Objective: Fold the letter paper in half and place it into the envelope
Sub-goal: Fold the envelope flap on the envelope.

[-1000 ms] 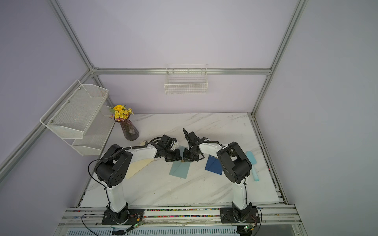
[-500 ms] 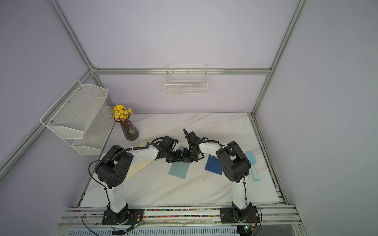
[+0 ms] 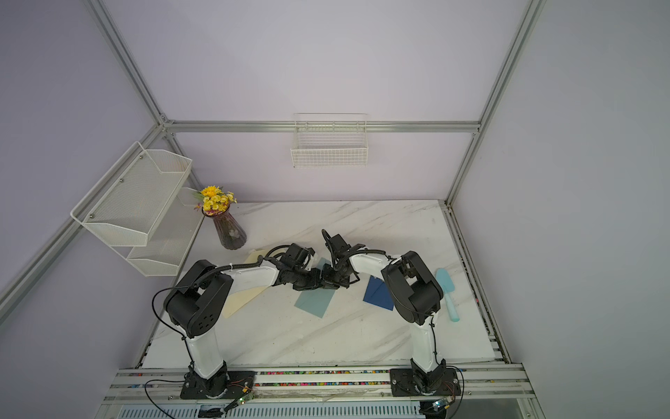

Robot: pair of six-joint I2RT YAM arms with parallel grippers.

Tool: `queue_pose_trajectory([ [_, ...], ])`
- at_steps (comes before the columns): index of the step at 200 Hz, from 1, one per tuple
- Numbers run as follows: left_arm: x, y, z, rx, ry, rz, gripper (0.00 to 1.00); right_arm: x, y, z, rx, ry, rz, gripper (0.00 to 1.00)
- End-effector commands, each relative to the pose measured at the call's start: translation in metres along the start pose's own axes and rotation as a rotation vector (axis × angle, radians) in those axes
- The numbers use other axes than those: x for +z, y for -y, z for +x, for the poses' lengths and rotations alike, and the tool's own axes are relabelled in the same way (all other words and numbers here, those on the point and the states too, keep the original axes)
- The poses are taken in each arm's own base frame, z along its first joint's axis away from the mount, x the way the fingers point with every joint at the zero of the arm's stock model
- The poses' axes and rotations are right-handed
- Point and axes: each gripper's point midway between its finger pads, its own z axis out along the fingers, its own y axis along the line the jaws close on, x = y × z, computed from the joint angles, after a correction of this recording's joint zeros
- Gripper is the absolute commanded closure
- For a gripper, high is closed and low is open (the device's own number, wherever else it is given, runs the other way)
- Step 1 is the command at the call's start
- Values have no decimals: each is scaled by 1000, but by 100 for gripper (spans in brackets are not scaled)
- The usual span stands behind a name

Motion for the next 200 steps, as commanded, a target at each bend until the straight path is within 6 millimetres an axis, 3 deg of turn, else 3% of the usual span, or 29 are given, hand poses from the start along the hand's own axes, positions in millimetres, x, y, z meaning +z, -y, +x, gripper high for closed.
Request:
queue_pose_trajectory([
  [1, 8, -27, 32, -11, -100, -99, 100, 2, 54, 5, 53, 7, 231, 100],
  [49, 12, -31, 35, -18, -111, -113, 100, -8, 68, -3, 92, 35, 269, 100],
  [81, 13, -32, 35, -22, -114, -118, 100, -3, 69, -1, 91, 7, 257, 100],
  [131, 17, -14, 19, -24, -102, -74, 100, 0, 87, -1, 160, -28, 217, 100],
  [179, 34, -3, 28, -30, -131, -54, 100, 3, 91, -2, 209, -45, 170, 100],
  [200, 35, -7, 31, -40, -135, -62, 100, 5, 94, 0, 219, -53, 168, 100],
])
